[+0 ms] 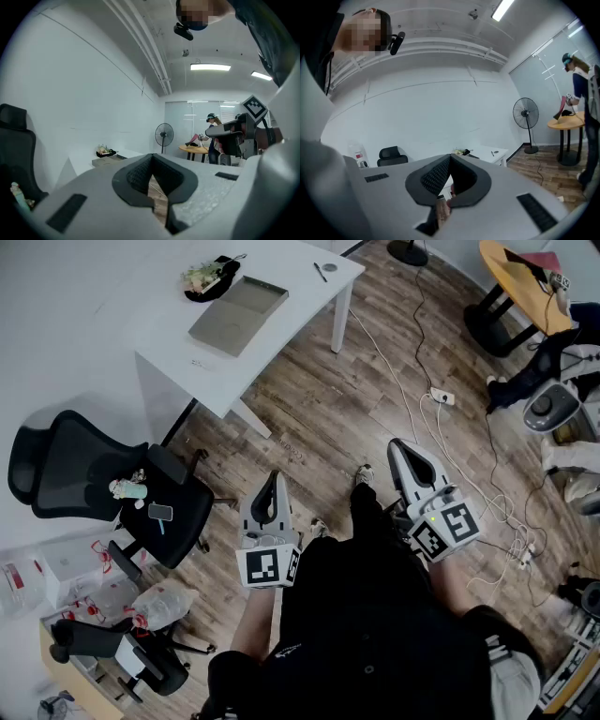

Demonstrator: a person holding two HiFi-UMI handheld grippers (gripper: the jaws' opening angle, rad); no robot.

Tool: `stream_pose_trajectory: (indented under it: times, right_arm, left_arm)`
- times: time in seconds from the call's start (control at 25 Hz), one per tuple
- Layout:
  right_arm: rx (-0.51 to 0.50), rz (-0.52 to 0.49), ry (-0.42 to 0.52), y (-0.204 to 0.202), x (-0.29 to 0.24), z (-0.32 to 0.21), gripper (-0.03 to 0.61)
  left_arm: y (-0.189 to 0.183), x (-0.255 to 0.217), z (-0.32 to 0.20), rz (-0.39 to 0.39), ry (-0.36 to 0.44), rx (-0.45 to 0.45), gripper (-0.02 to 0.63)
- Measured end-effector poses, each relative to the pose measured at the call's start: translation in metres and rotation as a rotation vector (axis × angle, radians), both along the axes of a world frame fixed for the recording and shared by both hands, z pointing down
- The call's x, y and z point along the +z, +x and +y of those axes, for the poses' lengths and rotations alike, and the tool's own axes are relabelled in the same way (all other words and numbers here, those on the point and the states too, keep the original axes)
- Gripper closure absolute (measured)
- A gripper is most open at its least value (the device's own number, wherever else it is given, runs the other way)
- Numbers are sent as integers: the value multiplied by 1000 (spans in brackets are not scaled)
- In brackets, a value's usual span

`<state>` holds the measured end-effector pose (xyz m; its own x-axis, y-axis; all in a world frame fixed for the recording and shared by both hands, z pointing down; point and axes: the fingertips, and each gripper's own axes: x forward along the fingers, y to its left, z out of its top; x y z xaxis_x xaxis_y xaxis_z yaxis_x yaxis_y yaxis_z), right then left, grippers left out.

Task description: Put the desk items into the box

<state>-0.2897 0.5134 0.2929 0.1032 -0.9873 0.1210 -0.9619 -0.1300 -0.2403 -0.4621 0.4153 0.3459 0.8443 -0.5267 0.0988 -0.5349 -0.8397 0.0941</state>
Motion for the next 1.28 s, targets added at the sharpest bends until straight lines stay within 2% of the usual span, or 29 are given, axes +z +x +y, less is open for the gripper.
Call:
stream_pose_trajectory:
  times: [0.2,0.28,0.44,0.64,0.92,1.12,1.28]
  right_arm:
    - [6,-2,0,-15,-8,25,580]
    - [15,17,-4,-16,-9,29,580]
    - [50,21,-3,-12,-11,38,580]
    - [66,-4,-33,11,3,38,580]
    - [66,39,-1,57,2,14,580]
    - [70,28,13,110,5,10,580]
    - [44,43,-2,155,6,5,580]
  left_arm:
    - [-20,-13,23,44,4,-26,606]
    - [-20,-13,25,71,-8,-36,606]
    - [-8,-9,31,67,-25,-8,606]
    - [23,-14,33,55,-1,50,606]
    - [68,-4,21,29,-51,31,606]
    - [131,-10,14,11,-13,71,606]
    - [183,-20,5,44,-16,55,606]
